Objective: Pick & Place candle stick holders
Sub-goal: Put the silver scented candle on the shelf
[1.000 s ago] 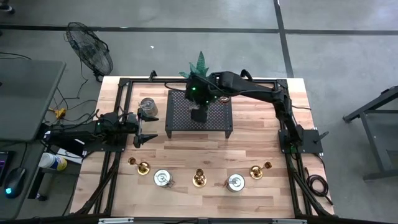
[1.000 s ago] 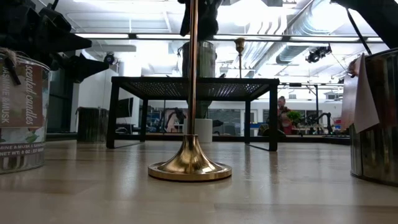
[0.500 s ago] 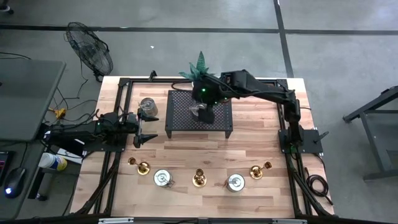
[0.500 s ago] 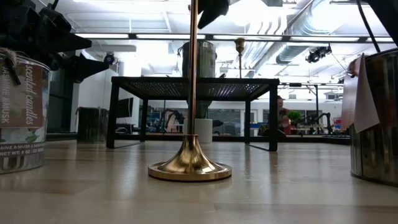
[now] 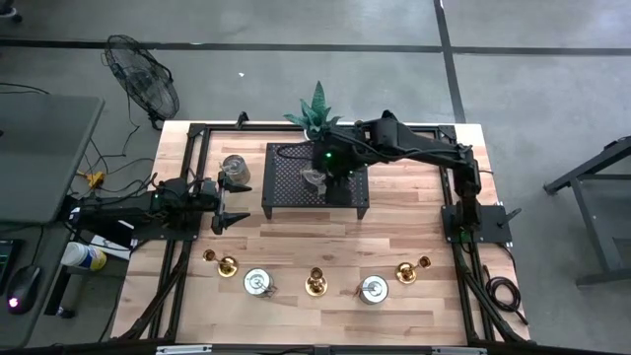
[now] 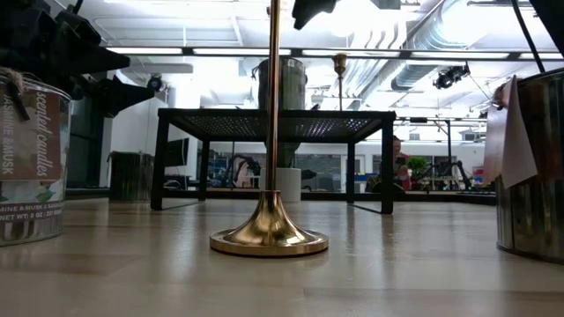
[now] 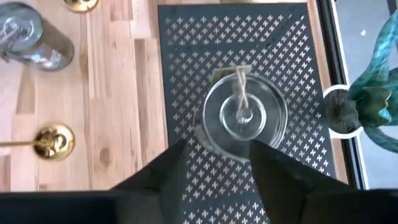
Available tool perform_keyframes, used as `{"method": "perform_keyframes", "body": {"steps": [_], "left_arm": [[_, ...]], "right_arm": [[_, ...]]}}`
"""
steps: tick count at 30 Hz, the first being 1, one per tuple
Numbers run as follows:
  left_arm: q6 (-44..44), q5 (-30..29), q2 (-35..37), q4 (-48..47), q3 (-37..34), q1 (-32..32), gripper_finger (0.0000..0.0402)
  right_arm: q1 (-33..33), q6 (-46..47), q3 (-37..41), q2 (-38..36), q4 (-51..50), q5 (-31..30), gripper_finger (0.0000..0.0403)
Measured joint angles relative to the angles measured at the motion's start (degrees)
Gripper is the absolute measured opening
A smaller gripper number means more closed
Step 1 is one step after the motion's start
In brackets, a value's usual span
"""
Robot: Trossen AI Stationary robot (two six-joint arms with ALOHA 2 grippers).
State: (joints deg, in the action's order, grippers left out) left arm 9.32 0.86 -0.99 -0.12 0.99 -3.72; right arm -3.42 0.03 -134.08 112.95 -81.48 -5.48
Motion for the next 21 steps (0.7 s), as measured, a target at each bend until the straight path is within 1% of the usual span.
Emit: {"method": "perform_keyframes", "body": {"steps": [7, 8, 9, 12, 15, 21], "left_arm": [[0.0, 0.0, 0.0, 0.0, 0.0, 0.0, 0.0392], [0.0, 0.0, 0.0, 0.0, 0.0, 0.0, 0.0392], [0.0, 0.0, 0.0, 0.0, 0.0, 0.0, 0.0392], [0.0, 0.0, 0.0, 0.0, 0.0, 0.0, 0.0392], [0.0, 0.0, 0.0, 0.0, 0.0, 0.0, 0.0392], [0.0, 0.0, 0.0, 0.0, 0.0, 0.0, 0.0392]], "right_arm": [[1.7, 0.0, 0.0, -0.1, -1.9, 0.0, 0.0025], [1.9, 0.0, 0.0, -0.1, -2.0, 0.0, 0.0013], [2.2, 0.0, 0.0, -0.1, -2.1, 0.0, 0.0007], [2.8, 0.0, 0.0, -0.1, -2.1, 0.0, 0.0012], [3.1, -0.1, 0.0, -0.1, -2.3, 0.0, 0.0002], [4.2, -0.3, 0.0, -0.1, -2.5, -0.2, 0.0001]]}}
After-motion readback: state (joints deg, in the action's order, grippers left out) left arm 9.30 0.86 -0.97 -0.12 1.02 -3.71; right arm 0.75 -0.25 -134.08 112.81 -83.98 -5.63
